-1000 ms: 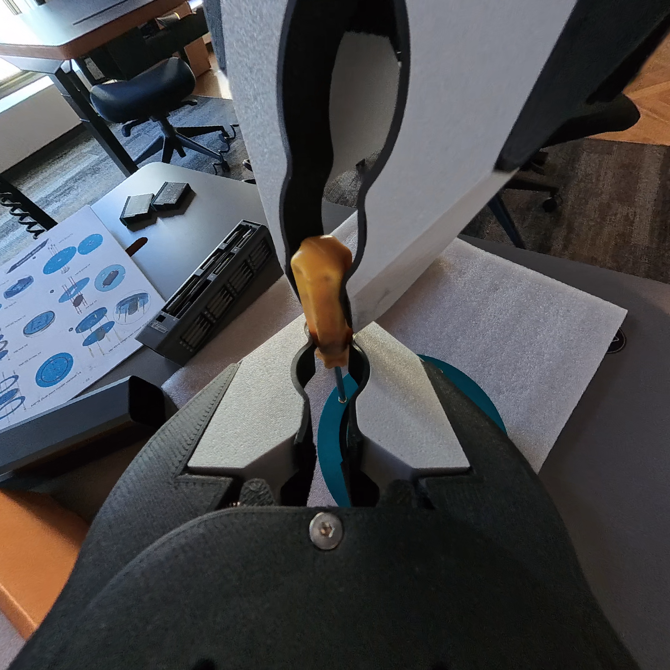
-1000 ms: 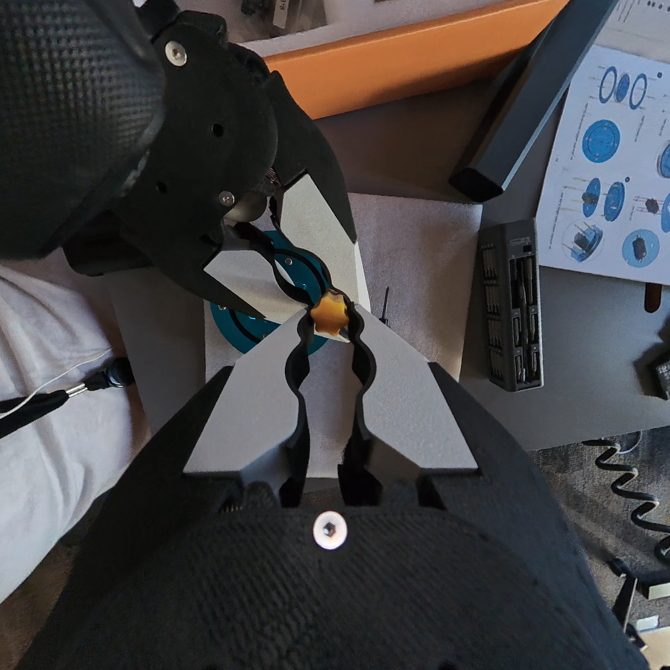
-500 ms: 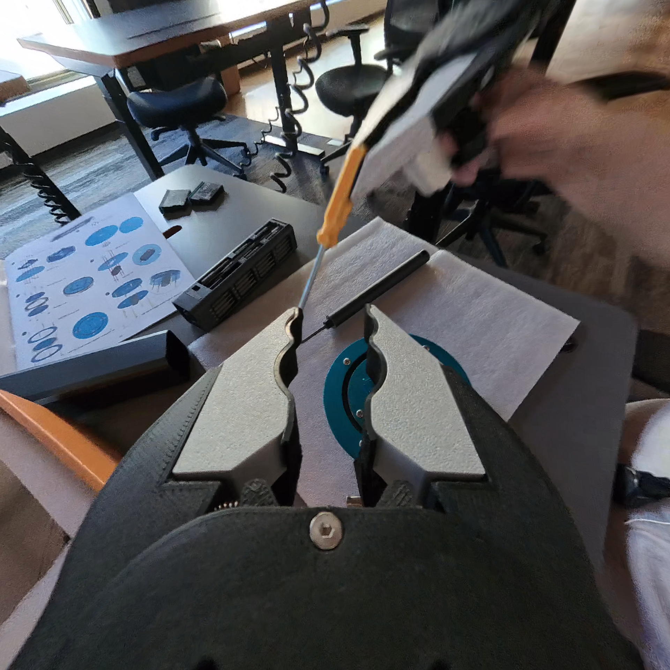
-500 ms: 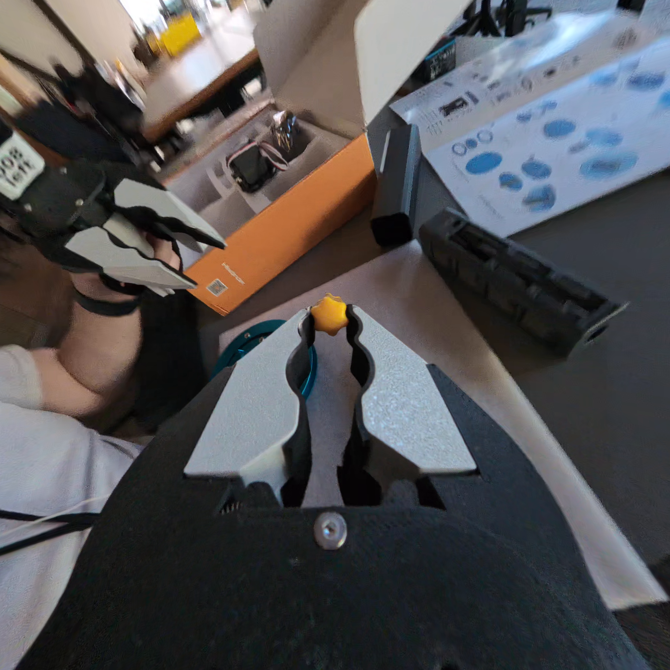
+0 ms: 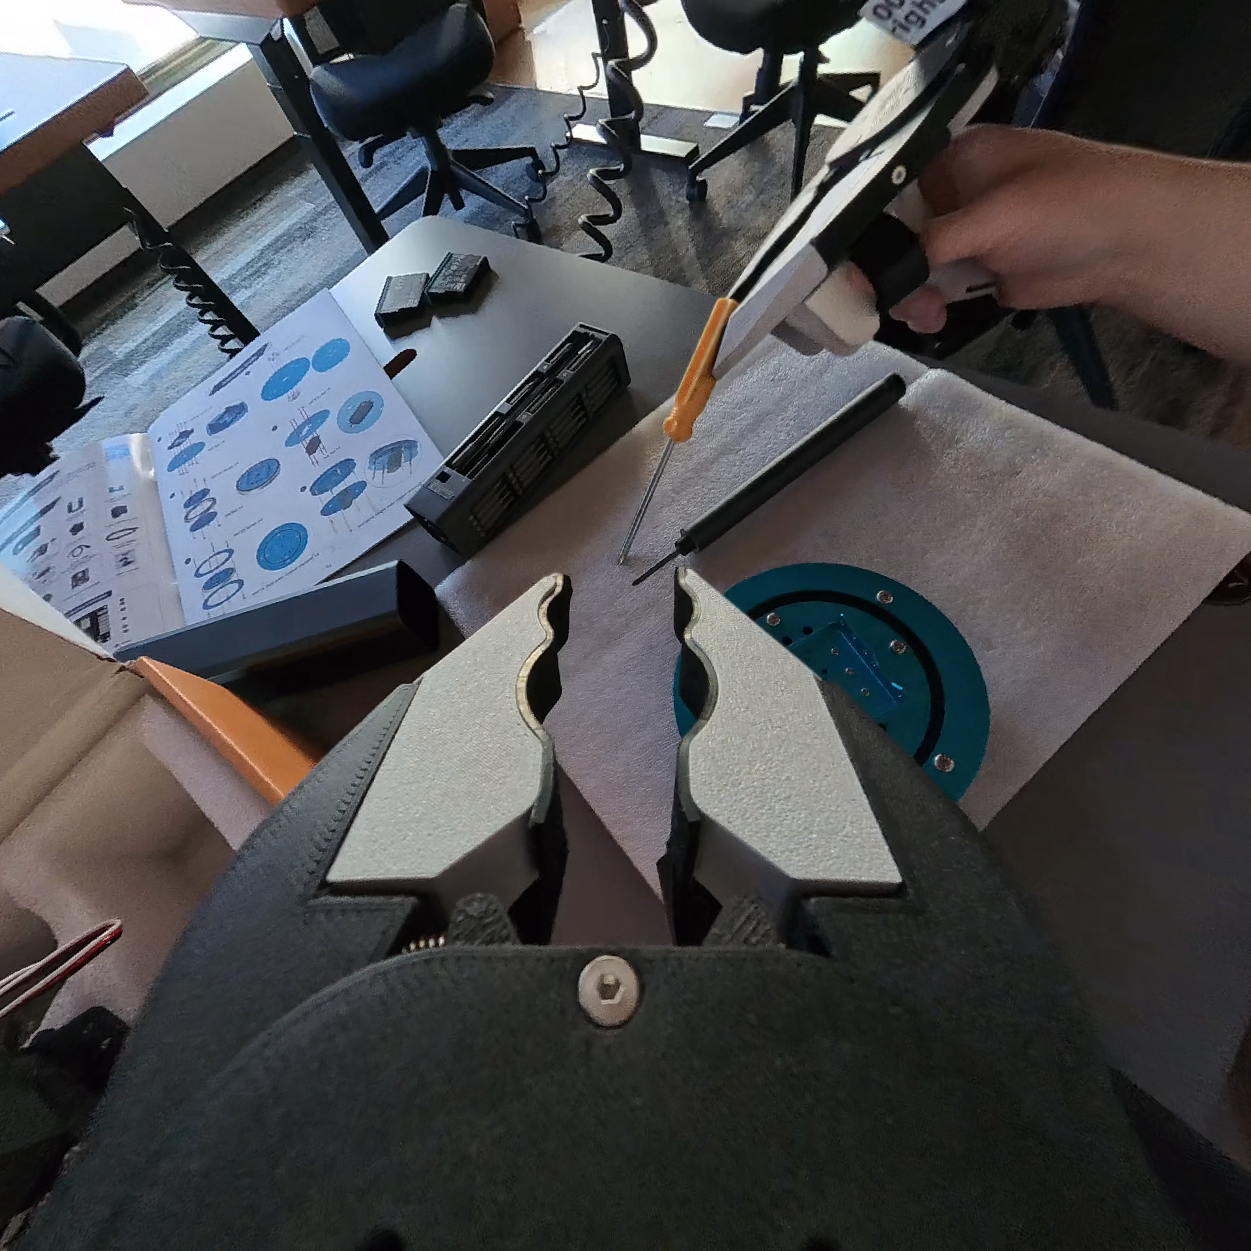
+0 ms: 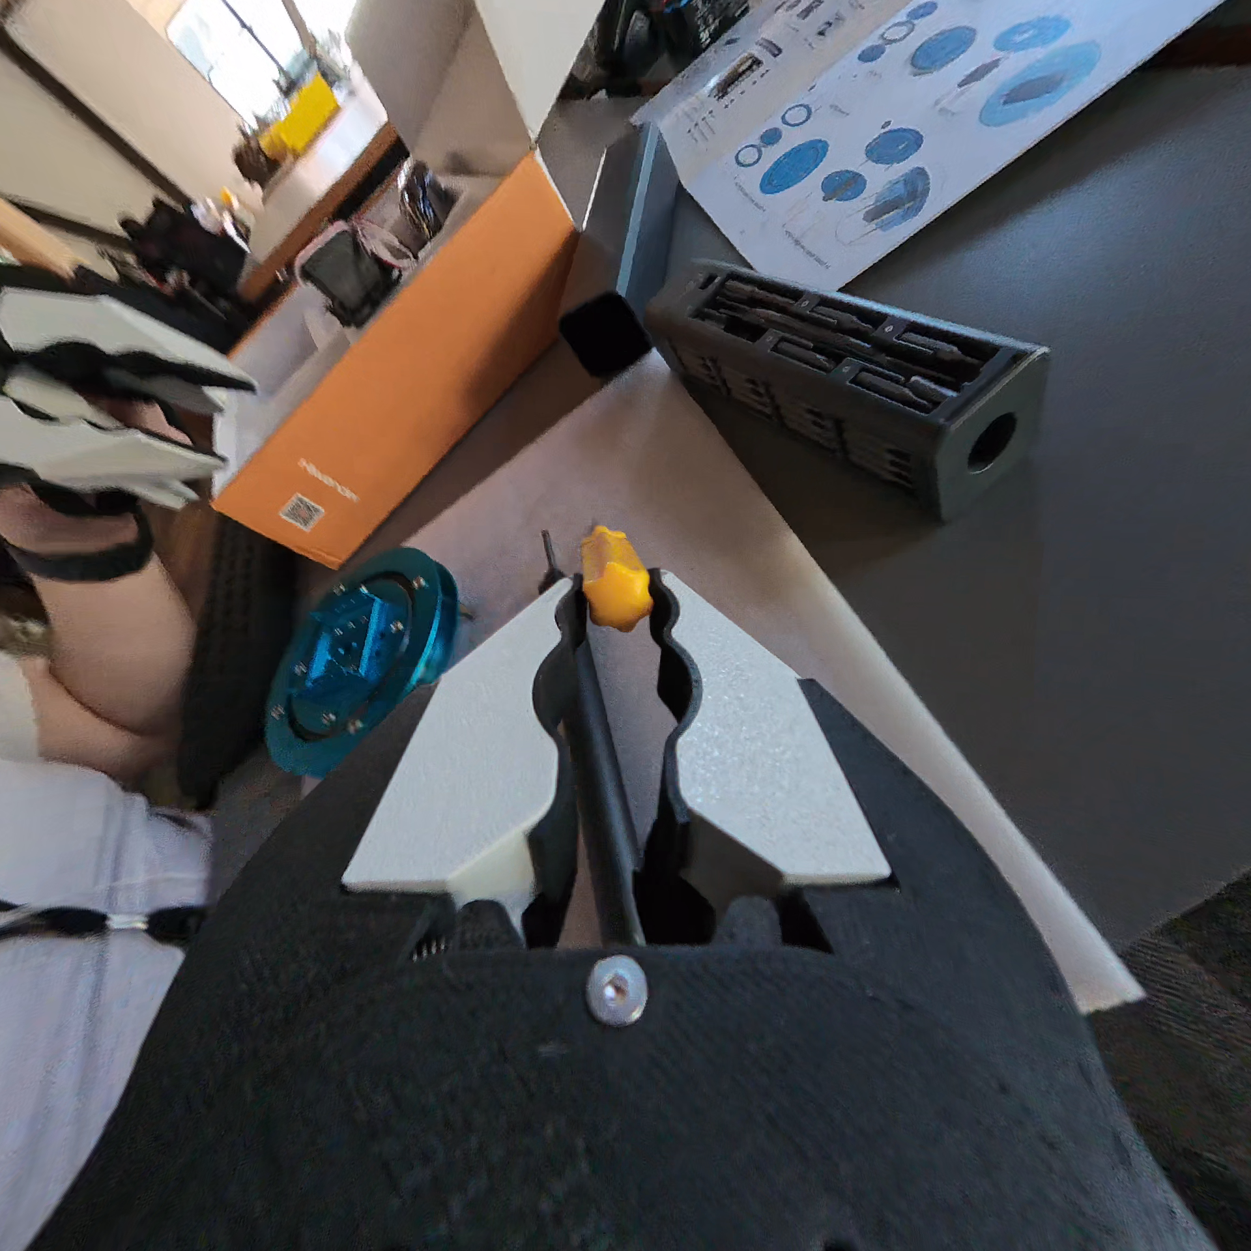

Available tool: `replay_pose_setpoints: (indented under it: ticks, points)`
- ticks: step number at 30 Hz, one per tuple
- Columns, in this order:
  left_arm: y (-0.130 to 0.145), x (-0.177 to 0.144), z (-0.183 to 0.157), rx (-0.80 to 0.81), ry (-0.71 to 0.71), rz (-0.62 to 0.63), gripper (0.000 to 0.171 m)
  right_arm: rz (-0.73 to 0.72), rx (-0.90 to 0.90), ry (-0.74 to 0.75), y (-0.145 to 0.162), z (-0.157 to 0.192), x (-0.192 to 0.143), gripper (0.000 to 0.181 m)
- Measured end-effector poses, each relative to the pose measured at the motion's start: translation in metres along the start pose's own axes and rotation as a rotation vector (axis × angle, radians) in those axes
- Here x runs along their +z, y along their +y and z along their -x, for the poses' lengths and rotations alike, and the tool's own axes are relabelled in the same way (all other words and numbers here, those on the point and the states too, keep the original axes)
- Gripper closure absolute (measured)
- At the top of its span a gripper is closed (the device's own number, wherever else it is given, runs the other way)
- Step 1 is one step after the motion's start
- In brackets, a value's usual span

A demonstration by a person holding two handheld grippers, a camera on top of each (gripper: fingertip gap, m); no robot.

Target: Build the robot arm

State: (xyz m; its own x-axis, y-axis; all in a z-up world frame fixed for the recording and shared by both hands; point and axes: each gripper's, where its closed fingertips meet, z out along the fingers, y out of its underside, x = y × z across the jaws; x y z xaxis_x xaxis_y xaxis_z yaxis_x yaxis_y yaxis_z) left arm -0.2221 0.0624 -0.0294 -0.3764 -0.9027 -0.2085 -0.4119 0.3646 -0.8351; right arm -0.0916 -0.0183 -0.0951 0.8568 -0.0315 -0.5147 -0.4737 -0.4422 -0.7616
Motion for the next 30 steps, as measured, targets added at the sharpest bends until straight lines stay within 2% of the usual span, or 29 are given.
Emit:
replay_pose_setpoints:
  ticks: [3, 6, 8, 13, 15, 17, 20, 22, 23, 24, 27, 30]
  points:
    - [0.005, 0.001, 0.002, 0.016, -0.003, 0.031, 0.142, 0.126, -0.135, 0.002, 0.022, -0.005, -0.001, 0.162]
    - [0.011, 0.001, 0.004, -0.018, 0.014, 0.06, 0.141, 0.3, -0.16, 0.061, 0.049, -0.029, 0.001, 0.157]
    - [0.011, 0.002, 0.002, -0.048, 0.033, 0.065, 0.141, 0.274, -0.175, 0.04, 0.04, -0.028, 0.001, 0.158]
    - [0.011, 0.006, -0.005, -0.027, 0.041, 0.076, 0.139, 0.349, -0.214, 0.009, 0.035, -0.022, -0.005, 0.133]
    - [0.011, 0.006, -0.008, -0.037, 0.058, 0.064, 0.139, 0.314, -0.259, 0.018, 0.021, -0.017, -0.01, 0.133]
    - [0.01, 0.008, -0.011, -0.053, 0.08, 0.054, 0.14, 0.195, -0.294, 0.027, -0.005, -0.009, -0.012, 0.133]
    - [0.012, 0.011, -0.007, -0.054, 0.059, 0.049, 0.14, -0.156, -0.385, -0.039, -0.055, 0.025, -0.011, 0.134]
    - [0.01, 0.009, -0.004, -0.065, 0.05, 0.038, 0.139, -0.312, -0.394, -0.137, -0.066, 0.053, -0.005, 0.127]
    - [0.007, 0.005, -0.001, -0.076, 0.041, 0.019, 0.14, -0.322, -0.398, -0.177, -0.062, 0.062, 0.003, 0.108]
    - [0.003, 0.0, 0.001, -0.091, 0.034, -0.001, 0.141, -0.3, -0.381, -0.193, -0.057, 0.066, 0.013, 0.1]
    - [-0.004, -0.017, 0.007, -0.138, 0.014, -0.045, 0.142, -0.178, -0.376, -0.147, -0.039, 0.063, 0.032, 0.108]
    - [0.004, -0.033, 0.018, -0.163, -0.054, -0.041, 0.142, -0.168, -0.371, -0.059, -0.037, 0.052, 0.027, 0.119]
